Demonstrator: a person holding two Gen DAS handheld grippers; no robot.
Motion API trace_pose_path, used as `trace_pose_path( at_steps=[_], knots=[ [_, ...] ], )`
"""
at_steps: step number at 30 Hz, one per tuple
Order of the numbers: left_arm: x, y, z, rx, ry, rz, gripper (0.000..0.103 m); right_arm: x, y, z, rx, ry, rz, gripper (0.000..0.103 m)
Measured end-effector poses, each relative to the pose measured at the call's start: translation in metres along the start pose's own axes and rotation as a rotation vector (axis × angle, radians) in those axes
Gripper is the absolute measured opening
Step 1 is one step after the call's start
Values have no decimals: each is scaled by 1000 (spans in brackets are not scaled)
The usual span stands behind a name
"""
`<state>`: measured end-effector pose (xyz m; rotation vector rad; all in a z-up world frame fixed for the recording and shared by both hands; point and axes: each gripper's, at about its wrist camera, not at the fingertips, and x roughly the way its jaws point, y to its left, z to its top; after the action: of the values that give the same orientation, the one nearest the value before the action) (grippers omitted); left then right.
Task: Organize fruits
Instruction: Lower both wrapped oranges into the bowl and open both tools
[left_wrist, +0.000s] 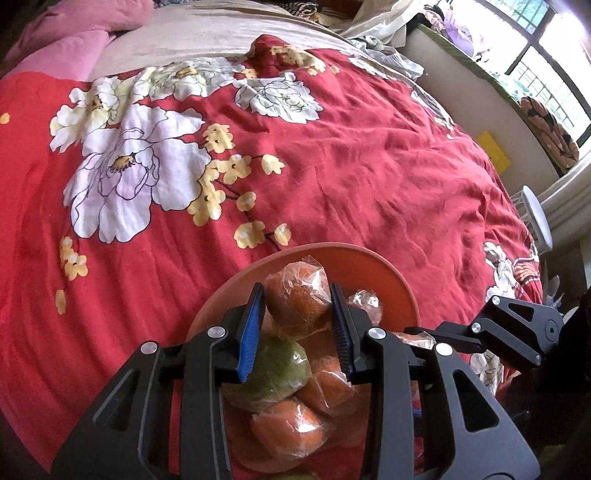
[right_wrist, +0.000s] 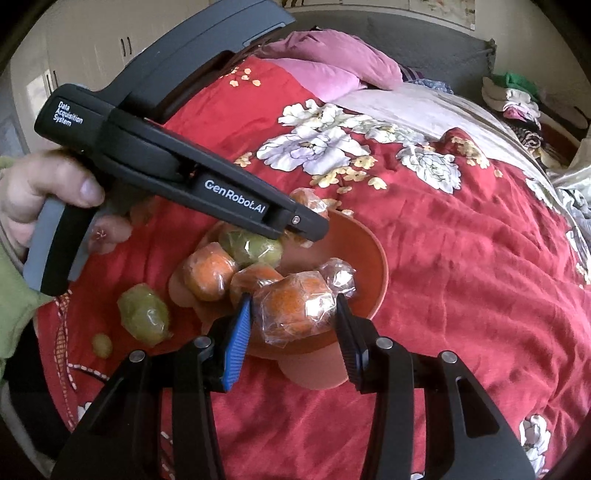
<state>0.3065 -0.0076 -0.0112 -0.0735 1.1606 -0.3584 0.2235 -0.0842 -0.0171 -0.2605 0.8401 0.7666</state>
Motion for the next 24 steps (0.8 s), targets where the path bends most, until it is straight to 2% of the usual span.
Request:
trace_pose_path(
  at_steps=[24],
  knots=[
    [6,-4,-3,8,7,4,27,-5,0,-1,-18,-13,11,44]
  ],
)
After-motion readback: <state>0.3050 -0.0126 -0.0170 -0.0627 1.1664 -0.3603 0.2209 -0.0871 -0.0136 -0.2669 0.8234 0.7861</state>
